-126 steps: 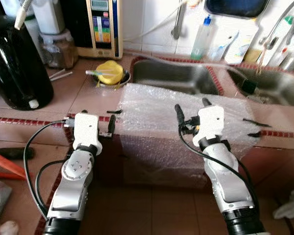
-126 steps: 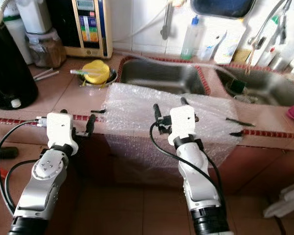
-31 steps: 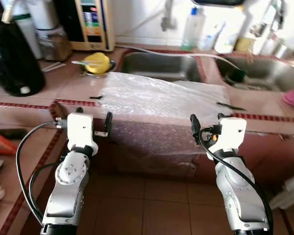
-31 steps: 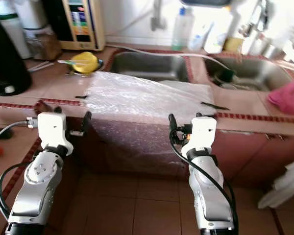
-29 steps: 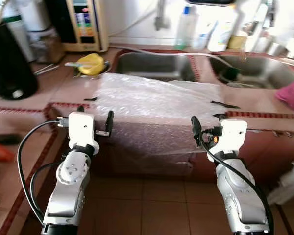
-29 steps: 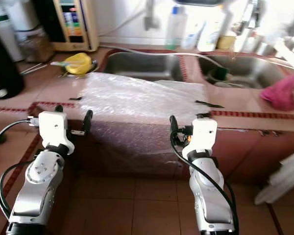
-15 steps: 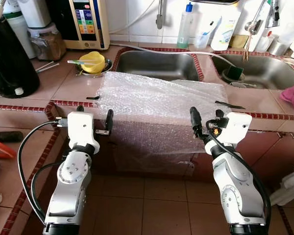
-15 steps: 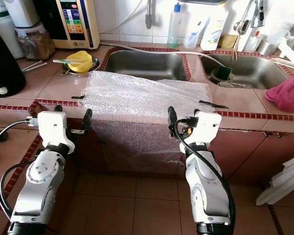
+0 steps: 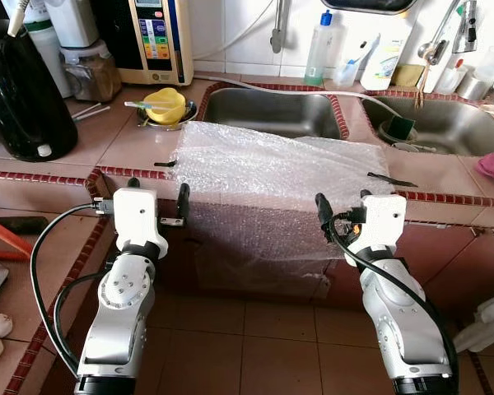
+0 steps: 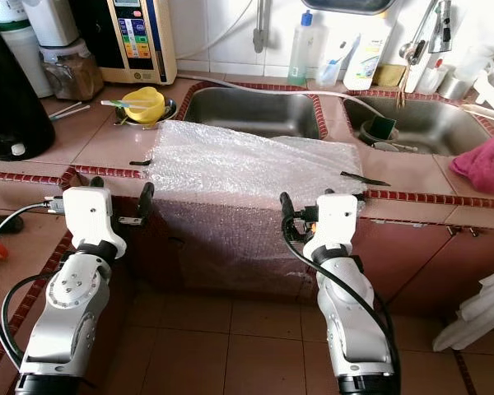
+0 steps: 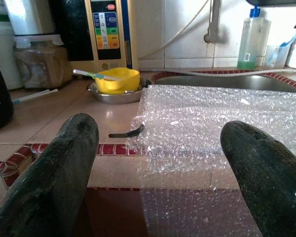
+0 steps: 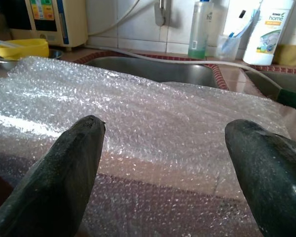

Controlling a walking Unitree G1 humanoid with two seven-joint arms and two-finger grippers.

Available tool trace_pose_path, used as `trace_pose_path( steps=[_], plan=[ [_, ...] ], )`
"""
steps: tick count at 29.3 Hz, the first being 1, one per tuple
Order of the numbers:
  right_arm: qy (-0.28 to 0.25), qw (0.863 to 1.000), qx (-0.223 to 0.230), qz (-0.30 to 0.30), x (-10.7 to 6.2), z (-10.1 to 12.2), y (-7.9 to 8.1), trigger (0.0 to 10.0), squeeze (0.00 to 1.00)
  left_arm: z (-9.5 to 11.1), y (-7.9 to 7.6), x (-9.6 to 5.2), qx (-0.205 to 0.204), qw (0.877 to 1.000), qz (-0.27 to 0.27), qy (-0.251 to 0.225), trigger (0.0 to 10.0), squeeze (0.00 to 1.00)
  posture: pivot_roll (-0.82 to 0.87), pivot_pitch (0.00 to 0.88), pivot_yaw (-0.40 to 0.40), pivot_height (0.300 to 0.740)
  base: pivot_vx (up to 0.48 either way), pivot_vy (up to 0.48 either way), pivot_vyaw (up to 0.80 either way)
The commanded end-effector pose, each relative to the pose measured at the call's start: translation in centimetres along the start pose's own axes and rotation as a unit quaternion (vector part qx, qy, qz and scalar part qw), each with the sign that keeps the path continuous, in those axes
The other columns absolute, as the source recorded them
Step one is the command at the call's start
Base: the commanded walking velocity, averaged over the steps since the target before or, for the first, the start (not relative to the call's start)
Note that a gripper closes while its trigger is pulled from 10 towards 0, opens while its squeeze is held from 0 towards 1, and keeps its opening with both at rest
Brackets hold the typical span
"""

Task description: Kitchen organization

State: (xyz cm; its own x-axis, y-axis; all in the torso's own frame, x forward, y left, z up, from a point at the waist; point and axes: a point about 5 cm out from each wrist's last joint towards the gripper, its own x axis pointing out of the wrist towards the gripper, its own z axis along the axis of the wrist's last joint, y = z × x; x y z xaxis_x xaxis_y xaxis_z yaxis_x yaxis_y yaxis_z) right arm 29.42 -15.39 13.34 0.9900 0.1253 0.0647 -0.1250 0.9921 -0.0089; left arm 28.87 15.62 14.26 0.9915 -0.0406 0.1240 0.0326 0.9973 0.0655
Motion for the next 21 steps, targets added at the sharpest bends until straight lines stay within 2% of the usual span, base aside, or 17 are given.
trace_pose_path(
  steps=[1,9,16,21],
  plan=[
    [-0.016,1.0,-0.003,-0.002,0.0,0.6,-0.2,10.0,0.0,0.3,0.0,-0.1,0.005,1.0,-0.004,-0.007,10.0,0.0,0.1,0.0,-0.013,0.74,0.0,0.0,0.0],
    [-0.051,0.998,-0.028,0.015,0.4,2.1,0.6,10.0,0.0,1.0,-0.5,0.2,-0.006,0.999,-0.02,-0.024,10.0,0.0,0.1,0.0,-0.012,0.74,0.0,0.0,0.0],
    [-0.057,0.998,-0.035,0.017,0.4,2.3,0.6,10.0,0.0,1.4,-0.7,0.3,-0.012,0.999,-0.028,-0.031,10.0,0.0,0.1,0.0,-0.012,0.74,0.0,0.0,0.0],
    [-0.06,0.997,-0.042,0.021,0.4,2.4,0.7,10.0,0.0,1.4,-0.8,0.3,-0.013,0.999,-0.032,-0.032,10.0,0.0,0.1,0.0,-0.01,0.74,0.266,0.0,0.0]
  ],
)
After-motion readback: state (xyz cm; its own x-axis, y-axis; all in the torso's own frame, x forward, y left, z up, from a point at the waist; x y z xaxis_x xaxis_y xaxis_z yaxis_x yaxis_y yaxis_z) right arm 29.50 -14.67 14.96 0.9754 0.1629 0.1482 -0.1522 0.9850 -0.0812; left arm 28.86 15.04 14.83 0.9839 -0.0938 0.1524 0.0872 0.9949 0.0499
